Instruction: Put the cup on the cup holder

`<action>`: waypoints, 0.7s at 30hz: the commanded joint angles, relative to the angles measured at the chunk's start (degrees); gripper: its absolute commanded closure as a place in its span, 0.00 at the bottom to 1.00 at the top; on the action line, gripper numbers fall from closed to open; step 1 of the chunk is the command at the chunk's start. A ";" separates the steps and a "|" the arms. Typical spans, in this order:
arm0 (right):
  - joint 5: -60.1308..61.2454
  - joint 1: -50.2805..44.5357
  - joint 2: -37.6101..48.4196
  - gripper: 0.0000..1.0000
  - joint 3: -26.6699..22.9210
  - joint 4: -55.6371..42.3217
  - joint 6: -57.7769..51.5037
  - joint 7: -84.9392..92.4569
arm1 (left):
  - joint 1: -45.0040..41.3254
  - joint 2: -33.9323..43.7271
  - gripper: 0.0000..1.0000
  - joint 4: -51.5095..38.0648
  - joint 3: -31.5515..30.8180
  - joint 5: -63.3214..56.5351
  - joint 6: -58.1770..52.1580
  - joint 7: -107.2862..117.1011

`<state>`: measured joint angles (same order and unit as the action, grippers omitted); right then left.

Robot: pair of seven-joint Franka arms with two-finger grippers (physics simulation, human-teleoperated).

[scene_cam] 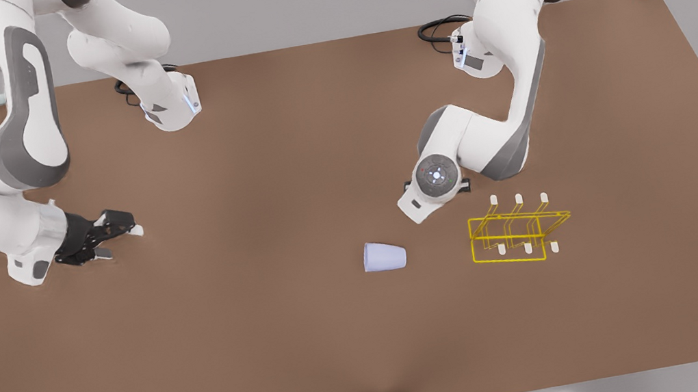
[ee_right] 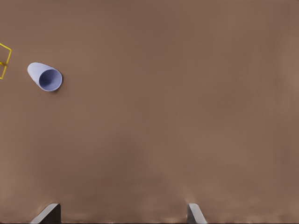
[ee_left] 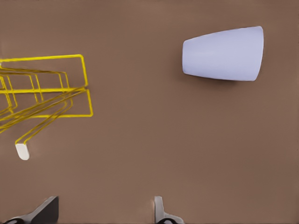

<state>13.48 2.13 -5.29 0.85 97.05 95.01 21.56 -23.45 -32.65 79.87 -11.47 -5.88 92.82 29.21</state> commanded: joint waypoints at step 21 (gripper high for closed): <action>-14.62 0.68 -2.35 0.00 0.74 -4.68 0.26 -20.85 | -1.95 -13.85 0.00 -4.90 1.81 2.89 35.59 133.13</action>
<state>-1.25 2.54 -7.68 1.61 92.40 95.34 6.80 -25.34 -46.61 74.94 -9.66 -2.71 126.90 115.78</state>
